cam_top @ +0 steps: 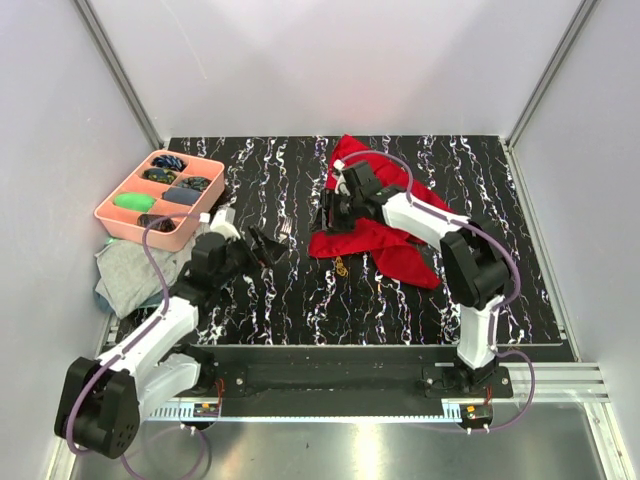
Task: Fold the napkin, place the utensils inside, and roll it up
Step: Flatten the napkin out
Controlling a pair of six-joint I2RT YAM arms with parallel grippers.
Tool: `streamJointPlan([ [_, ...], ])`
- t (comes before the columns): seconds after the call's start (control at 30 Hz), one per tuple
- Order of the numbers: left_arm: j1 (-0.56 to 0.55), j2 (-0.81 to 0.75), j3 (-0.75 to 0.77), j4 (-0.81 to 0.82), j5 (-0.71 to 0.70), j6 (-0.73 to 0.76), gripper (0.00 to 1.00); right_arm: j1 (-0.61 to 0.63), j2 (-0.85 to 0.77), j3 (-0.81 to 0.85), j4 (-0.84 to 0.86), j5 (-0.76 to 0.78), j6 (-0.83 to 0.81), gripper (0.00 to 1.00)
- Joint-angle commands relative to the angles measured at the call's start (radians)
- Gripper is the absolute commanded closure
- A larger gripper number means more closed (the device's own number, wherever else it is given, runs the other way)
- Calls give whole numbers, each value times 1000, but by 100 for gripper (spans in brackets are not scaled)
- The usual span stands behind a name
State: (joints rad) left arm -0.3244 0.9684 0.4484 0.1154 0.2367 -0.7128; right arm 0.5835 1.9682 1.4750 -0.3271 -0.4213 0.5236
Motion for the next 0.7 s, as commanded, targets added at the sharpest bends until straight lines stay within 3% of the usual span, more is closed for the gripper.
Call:
streamJointPlan([
  [0.0,-1,-14,-51,165,-51,-82,11,-48,-199,-85,40,61,3,36],
  [0.2,-57,199,32,217,-19,-71,23,-233,-406,-335,-1,101,47,34],
  [0.33,-137,373,125,201,-56,-80,26,-341,-515,-487,-47,190,84,32],
  [0.67,-245,625,277,155,-217,-108,38,-421,-623,-559,-112,200,96,32],
])
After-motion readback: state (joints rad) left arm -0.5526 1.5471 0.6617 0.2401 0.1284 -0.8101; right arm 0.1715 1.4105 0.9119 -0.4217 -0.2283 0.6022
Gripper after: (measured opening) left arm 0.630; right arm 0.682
